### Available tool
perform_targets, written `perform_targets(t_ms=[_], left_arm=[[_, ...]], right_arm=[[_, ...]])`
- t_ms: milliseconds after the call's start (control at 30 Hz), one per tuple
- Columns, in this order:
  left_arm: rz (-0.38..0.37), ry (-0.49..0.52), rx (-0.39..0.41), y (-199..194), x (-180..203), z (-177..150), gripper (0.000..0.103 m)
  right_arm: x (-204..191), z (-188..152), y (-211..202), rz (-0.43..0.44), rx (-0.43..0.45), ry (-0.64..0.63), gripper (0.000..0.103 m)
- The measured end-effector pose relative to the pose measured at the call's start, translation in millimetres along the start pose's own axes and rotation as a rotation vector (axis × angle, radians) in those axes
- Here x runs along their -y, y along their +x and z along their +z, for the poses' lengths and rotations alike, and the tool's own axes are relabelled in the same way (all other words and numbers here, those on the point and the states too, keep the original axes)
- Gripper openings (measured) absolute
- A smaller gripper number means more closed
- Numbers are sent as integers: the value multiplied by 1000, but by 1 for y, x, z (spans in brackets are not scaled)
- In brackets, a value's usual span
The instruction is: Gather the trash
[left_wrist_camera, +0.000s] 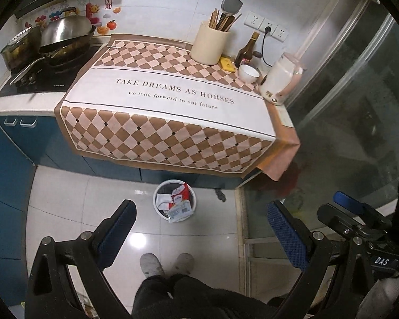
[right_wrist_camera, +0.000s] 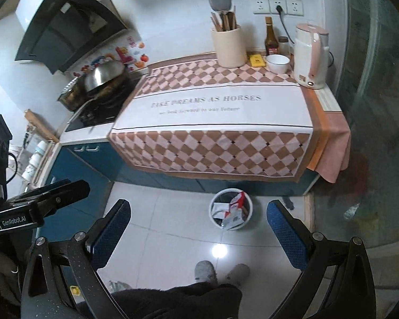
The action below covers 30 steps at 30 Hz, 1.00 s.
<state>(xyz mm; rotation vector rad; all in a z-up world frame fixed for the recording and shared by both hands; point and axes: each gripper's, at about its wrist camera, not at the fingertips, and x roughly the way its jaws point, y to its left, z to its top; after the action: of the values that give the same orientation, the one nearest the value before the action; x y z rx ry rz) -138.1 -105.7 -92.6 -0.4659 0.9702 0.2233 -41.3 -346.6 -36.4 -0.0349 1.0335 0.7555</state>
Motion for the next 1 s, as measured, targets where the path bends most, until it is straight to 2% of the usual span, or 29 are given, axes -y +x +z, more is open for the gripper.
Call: perform_targets(t_ms=[333, 567, 1000], left_arm=[[-52, -28, -47, -27, 6, -11, 101], [-51, -37, -33, -36, 5, -13, 101], [-84, -62, -67, -22, 3, -19, 103]], right_arm=[[-14, -2, -16, 61, -68, -6, 103], [-16, -2, -16, 76, -94, -3, 103], [-8, -4, -6, 75, -130, 7, 103]])
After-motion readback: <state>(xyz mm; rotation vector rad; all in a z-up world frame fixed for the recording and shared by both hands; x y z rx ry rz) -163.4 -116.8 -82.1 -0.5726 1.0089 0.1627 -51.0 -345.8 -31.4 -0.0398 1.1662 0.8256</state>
